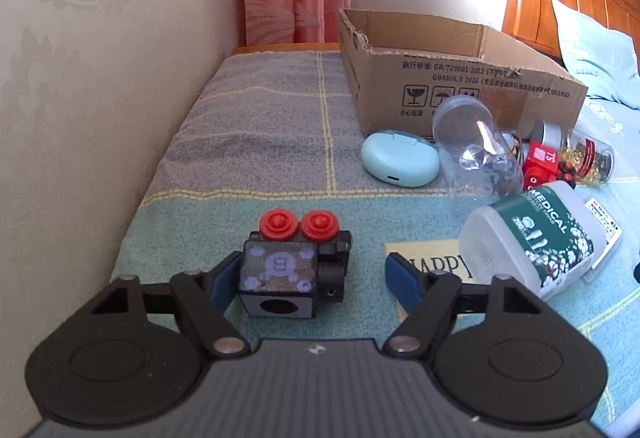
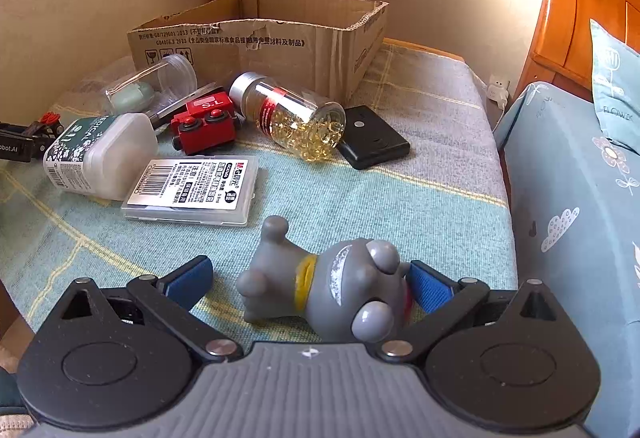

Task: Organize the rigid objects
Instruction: 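Close left gripper on black block while right gripper closes on grey dog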

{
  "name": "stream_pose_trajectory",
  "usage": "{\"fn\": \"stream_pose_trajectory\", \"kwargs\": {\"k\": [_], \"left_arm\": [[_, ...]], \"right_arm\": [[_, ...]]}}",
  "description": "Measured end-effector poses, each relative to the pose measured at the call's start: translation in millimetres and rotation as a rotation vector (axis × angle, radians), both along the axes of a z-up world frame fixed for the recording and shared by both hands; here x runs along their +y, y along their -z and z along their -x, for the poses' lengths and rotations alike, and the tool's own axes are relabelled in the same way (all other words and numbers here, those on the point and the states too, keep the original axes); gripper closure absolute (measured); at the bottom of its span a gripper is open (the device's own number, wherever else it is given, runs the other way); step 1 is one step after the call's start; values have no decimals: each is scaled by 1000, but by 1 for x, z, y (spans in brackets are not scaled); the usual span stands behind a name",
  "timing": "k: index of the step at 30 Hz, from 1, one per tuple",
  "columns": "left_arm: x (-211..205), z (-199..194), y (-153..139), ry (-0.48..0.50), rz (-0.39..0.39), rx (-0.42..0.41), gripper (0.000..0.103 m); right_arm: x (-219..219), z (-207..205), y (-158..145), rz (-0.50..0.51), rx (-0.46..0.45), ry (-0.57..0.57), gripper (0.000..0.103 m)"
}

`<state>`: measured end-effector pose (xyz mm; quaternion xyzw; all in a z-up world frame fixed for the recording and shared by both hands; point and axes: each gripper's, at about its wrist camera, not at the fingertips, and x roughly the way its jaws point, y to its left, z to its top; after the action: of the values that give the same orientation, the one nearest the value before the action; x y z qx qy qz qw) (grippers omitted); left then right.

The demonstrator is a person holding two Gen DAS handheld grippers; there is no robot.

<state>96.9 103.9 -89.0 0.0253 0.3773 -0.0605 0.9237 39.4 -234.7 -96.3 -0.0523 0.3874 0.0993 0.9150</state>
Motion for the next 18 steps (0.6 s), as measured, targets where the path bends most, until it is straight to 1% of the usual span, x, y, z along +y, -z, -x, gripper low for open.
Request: {"fn": "stream_pose_trajectory", "kwargs": {"k": [3, 7, 11, 14, 18], "left_arm": [[2, 0, 0, -20, 11, 4, 28], [3, 3, 0, -34, 8, 3, 35], [4, 3, -1, -47, 14, 1, 39], [4, 2, -1, -54, 12, 1, 39], [3, 2, -1, -57, 8, 2, 39]], "right_arm": [[-1, 0, 0, -1, -3, -6, 0], [-1, -2, -1, 0, 4, -14, 0], [-3, -6, -2, 3, 14, -11, 0], [-5, -7, -3, 2, 30, 3, 0], [-7, -6, -6, -29, 56, 30, 0]]}}
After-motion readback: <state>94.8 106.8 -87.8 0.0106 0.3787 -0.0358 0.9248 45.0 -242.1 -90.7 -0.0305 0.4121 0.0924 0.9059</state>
